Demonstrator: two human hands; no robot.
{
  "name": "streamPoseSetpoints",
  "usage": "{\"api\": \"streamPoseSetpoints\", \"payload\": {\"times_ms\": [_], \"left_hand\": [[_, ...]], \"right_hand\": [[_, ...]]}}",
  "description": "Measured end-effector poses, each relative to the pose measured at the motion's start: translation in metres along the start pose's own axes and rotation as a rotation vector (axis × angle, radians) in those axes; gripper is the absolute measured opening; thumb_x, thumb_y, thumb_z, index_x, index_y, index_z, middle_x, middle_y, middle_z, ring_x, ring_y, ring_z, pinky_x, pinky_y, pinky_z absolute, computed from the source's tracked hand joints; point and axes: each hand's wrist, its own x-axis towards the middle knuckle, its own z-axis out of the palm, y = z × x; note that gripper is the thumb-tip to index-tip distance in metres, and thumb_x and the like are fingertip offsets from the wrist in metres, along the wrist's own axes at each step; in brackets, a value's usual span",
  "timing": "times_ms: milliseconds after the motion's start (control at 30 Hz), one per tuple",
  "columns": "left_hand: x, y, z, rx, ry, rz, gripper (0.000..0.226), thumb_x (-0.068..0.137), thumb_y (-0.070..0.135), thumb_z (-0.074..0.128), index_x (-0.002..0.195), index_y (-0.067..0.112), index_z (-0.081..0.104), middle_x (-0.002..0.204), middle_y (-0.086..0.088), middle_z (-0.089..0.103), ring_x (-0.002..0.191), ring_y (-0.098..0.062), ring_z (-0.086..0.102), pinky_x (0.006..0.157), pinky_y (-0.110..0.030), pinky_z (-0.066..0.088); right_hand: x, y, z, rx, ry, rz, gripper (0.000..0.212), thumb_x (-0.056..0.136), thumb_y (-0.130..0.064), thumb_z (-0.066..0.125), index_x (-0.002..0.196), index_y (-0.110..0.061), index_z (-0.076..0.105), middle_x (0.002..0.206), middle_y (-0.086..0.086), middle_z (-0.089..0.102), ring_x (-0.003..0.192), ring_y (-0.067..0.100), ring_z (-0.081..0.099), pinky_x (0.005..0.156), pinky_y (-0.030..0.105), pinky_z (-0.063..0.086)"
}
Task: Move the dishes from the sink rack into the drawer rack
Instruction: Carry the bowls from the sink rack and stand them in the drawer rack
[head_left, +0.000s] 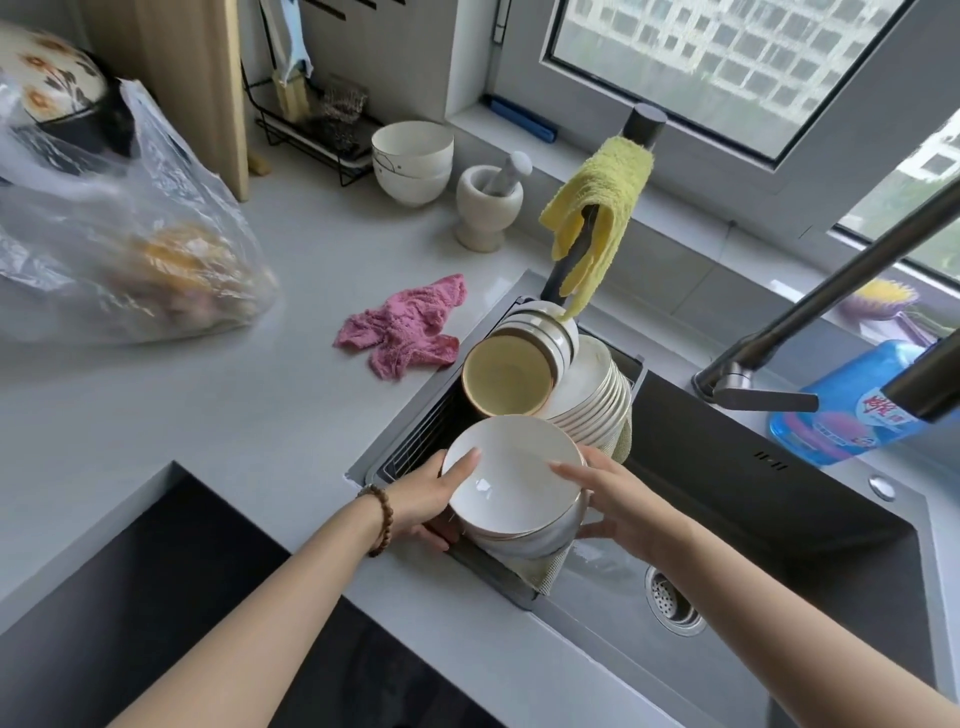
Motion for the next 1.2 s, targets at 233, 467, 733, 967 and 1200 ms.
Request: {"api": "streamPoseSetpoints", "payload": {"times_ms": [233,467,733,967,1200], "left_hand": [[-0.055,0.007,-0.021,-0.511,-0.094,0.103,0.056,0.085,0.069,0.028,0.120,0.036,0.056,0.117,-0.004,0.067,0.110,-0.029,0.062,0.092,-0.053,0.049],[-0.159,-0.044,-0.074,-0.858,0.135,0.239,0.059,0.082,0.069,0.036,0.125,0.033,0.056,0.124,-0.008,0.063,0.117,-0.030,0.058,0.095,-0.059,0.045],[-0.348,-0.175,-0.109,-1.043,0.544,0.263,0.054,0.076,0.066,0.048,0.113,0.029,0.063,0.108,-0.008,0.070,0.090,-0.027,0.069,0.063,-0.042,0.055],[-0.519,-0.332,-0.094,-1.172,0.900,0.252,0.053,0.069,0.067,0.050,0.104,0.031,0.064,0.098,-0.005,0.073,0.088,-0.026,0.070,0.073,-0.052,0.054],[-0.667,-0.487,-0.064,-1.320,1.066,0.152,0.050,0.075,0.060,0.059,0.108,0.023,0.058,0.105,-0.010,0.068,0.095,-0.030,0.065,0.078,-0.057,0.053]], "right_hand": [[-0.027,-0.025,0.031,0.182,-0.161,-0.231,0.048,0.083,-0.029,0.067,0.129,-0.026,0.051,0.121,0.005,0.066,0.110,0.026,0.064,0.079,0.045,0.058],[-0.048,-0.057,0.136,0.015,-0.449,-0.416,0.051,0.082,-0.033,0.063,0.131,-0.035,0.050,0.127,-0.001,0.063,0.116,0.024,0.061,0.094,0.052,0.050],[-0.131,-0.039,0.329,-0.137,-0.869,-0.438,0.043,0.089,-0.027,0.059,0.131,-0.034,0.050,0.129,0.000,0.060,0.118,0.022,0.059,0.083,0.037,0.054],[-0.259,0.046,0.512,-0.282,-1.064,-0.404,0.035,0.095,-0.013,0.048,0.126,-0.030,0.051,0.120,0.002,0.063,0.101,0.013,0.063,0.074,0.023,0.053],[-0.375,0.154,0.659,-0.529,-1.208,-0.402,0.036,0.097,-0.037,0.048,0.132,-0.040,0.042,0.125,-0.008,0.061,0.111,0.011,0.061,0.087,0.035,0.056]]}}
